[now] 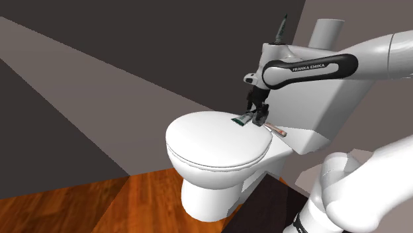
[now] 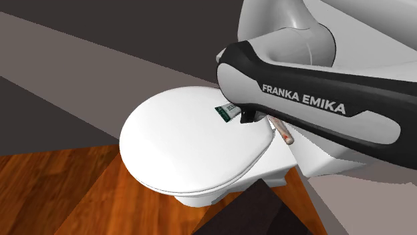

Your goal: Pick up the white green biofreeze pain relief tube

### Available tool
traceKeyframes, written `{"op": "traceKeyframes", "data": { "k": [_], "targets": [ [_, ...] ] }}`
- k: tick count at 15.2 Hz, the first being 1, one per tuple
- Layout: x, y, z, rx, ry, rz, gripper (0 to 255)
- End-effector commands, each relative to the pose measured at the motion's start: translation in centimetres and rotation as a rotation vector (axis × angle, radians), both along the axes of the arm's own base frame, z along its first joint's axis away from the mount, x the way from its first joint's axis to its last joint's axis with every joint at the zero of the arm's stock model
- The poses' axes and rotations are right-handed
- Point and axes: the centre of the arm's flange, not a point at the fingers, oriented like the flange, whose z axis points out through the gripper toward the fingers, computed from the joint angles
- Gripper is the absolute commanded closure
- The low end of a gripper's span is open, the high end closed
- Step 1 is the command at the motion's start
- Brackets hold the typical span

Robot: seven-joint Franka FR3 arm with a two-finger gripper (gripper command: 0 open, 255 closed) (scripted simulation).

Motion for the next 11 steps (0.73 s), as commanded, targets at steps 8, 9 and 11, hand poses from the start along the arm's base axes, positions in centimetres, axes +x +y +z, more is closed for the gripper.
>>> {"op": "traceKeyframes", "data": {
  "k": [8, 9, 11],
  "targets": [
    [5.1, -3.6, -4.5, -0.096, 0.003, 0.355, 0],
    [5.1, -3.6, -5.0, -0.096, 0.003, 0.355, 0],
    [5.1, -3.6, -6.0, -0.096, 0.003, 0.355, 0]
  ]
}}
